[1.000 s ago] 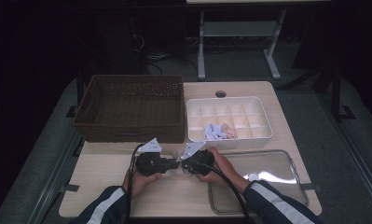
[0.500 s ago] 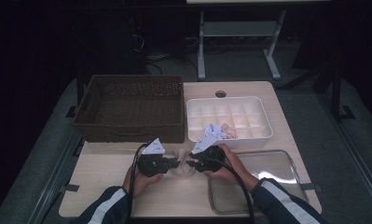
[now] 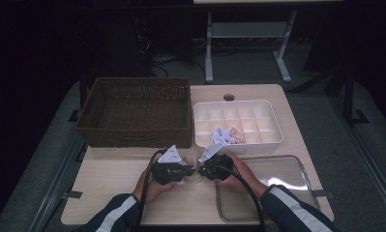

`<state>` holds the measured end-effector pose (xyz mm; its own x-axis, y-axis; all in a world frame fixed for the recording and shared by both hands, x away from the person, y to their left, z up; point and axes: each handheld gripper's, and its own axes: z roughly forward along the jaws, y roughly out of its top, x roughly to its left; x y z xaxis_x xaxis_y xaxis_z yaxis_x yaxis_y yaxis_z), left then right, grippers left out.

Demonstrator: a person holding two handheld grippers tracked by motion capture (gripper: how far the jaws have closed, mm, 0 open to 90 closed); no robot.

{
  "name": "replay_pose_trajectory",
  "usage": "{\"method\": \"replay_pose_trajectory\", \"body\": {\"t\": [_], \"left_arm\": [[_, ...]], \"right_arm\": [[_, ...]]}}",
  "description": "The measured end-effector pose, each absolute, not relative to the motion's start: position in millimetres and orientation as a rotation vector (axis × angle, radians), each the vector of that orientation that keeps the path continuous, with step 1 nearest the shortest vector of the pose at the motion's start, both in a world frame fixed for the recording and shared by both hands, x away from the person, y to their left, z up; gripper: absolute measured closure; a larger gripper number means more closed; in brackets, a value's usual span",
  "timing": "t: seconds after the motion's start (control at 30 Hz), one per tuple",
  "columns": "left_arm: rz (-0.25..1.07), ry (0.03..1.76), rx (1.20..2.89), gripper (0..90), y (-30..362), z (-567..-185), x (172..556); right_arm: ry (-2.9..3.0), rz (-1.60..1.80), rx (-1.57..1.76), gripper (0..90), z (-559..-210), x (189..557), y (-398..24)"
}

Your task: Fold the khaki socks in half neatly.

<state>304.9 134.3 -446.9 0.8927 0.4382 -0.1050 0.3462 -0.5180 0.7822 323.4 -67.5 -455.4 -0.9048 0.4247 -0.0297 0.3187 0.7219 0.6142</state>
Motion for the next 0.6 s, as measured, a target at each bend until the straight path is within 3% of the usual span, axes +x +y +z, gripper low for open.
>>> {"method": "replay_pose_trajectory", "body": {"t": [0.2, 0.33, 0.6], "left_arm": [[0.183, 0.522, 2.222, 82.3, 122.9, -453.5, 303.0], [0.187, 0.523, 2.229, 82.5, 122.1, -453.4, 301.5], [0.177, 0.517, 2.241, 82.6, 122.9, -452.0, 300.0]], "right_arm": [[2.74, 0.955, 0.613, 81.7, -457.4, 324.9, -66.9], [2.733, 0.947, 0.603, 70.5, -454.3, 327.5, -71.4], [2.641, 1.077, 0.575, 75.8, -427.4, 320.9, -82.5]]}}
